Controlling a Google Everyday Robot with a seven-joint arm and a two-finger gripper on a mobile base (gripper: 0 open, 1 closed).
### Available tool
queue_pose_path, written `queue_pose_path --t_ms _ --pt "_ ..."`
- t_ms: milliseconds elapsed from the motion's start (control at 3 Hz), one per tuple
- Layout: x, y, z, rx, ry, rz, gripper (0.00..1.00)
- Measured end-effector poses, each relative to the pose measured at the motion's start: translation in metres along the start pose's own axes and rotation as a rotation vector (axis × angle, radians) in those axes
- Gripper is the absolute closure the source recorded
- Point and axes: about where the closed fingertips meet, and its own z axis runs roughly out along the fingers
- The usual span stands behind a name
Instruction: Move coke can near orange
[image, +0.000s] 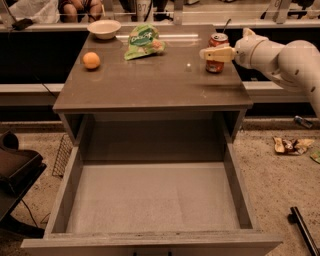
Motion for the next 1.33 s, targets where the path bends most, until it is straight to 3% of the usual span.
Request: queue_pose_path --t_ms 333,667,1333 --pt "0.012 0.001 0.014 -0.015 0.021 0.040 0.00" --pt "0.022 0.006 0.024 -0.030 0.038 0.080 0.18" --pt "0.023 0.010 0.029 -0.039 0.040 0.084 0.64"
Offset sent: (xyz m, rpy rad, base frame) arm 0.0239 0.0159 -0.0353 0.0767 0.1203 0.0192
